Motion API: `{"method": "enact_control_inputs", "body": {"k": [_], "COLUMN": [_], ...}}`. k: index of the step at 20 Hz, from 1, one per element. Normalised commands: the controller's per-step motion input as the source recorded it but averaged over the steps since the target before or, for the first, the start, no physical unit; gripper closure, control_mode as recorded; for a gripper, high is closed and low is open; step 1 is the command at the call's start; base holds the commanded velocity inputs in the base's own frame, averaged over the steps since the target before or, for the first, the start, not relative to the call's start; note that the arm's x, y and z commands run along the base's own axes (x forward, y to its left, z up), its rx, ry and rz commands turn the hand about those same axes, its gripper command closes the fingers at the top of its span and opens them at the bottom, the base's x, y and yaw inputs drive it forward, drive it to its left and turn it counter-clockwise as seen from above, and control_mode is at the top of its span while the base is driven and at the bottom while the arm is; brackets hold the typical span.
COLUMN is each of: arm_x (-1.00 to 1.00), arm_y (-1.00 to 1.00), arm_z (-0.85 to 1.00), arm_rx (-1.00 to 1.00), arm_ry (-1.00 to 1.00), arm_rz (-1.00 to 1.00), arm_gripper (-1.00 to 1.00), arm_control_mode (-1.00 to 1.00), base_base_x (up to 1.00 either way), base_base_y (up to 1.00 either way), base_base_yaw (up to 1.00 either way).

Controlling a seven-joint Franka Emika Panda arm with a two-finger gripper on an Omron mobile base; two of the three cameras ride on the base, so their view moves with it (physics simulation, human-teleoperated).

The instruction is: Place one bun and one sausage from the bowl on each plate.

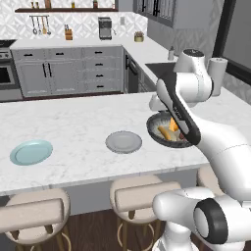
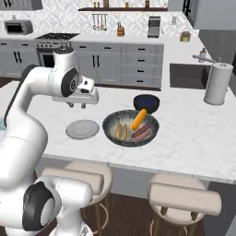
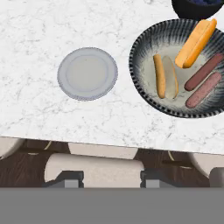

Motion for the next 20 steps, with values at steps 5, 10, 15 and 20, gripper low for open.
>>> {"method": "enact_control_inputs", "body": {"k": [5, 10, 15, 20], "arm_x": [-0.31, -0.02, 0.00, 0.31], "arm_y": [-0.05, -0.09, 0.00, 0.00], "arm_z": [0.00, 0.00, 0.00, -0.02], "arm_rx": [0.00, 0.00, 0.00, 0.00], "arm_ry": [-0.09, -0.01, 0.00, 0.00], "arm_rz": [0.00, -0.01, 0.00, 0.00], "arm_gripper": [-1.00, -1.00, -1.00, -1.00], "arm_control_mode": [-1.00, 1.00, 1.00, -1.00], "base_base_x": [0.00, 0.02, 0.43, 0.50], "base_base_y": [0.00, -0.36, -0.92, -0.15], "base_base_yaw": [0.00, -0.04, -0.09, 0.00]}}
